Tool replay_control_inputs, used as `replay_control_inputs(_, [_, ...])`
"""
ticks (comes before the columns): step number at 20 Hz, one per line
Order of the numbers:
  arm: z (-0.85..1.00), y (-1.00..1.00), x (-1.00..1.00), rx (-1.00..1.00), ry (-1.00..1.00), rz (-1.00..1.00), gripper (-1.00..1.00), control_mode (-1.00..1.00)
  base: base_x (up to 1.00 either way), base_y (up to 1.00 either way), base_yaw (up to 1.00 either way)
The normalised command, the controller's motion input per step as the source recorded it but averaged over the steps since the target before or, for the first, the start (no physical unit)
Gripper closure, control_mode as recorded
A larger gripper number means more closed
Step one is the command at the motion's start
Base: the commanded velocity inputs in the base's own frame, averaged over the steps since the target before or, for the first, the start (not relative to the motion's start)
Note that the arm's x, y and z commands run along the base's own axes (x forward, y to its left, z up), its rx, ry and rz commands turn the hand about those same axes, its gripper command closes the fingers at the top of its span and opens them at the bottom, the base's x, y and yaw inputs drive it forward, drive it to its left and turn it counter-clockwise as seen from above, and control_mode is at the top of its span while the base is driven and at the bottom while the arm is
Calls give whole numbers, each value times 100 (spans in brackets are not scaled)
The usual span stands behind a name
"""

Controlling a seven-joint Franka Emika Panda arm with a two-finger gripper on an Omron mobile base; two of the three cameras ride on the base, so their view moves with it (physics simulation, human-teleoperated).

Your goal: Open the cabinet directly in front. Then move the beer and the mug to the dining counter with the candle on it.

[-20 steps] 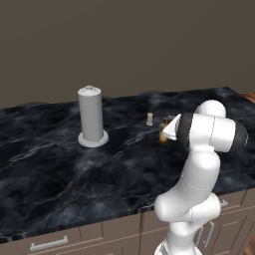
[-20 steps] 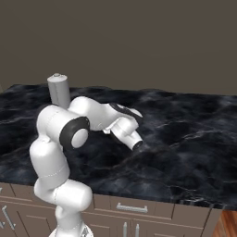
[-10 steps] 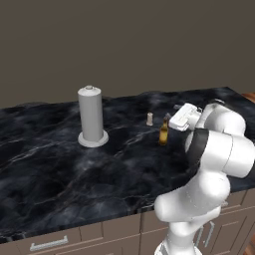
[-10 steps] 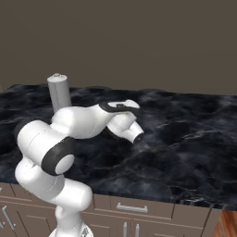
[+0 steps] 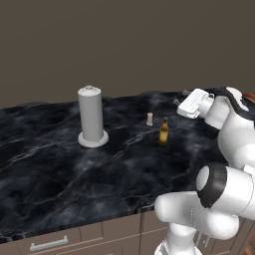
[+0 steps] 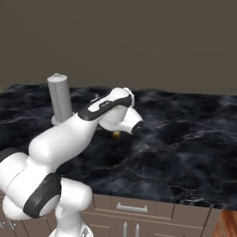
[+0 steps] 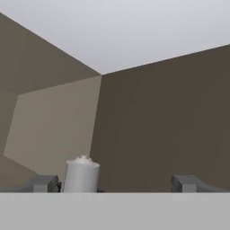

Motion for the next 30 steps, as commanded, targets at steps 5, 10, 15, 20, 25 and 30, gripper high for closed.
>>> replay_control_inputs(5, [53,0,-61,0,0,2,-100,-100,0,0,0])
replay_control_inputs(10, [25,0,-68,0,0,6,-100,-100,0,0,0])
replay_control_inputs(15, [15,0,-72,0,0,8,-100,-100,0,0,0])
replay_control_inputs(20, [10,1,-80,0,0,9,-100,-100,0,0,0])
replay_control_inputs(25, [9,11,-77,0,0,8,-100,-100,0,0,0])
replay_control_inputs(30, [24,25,-79,0,0,5,-100,-100,0,0,0])
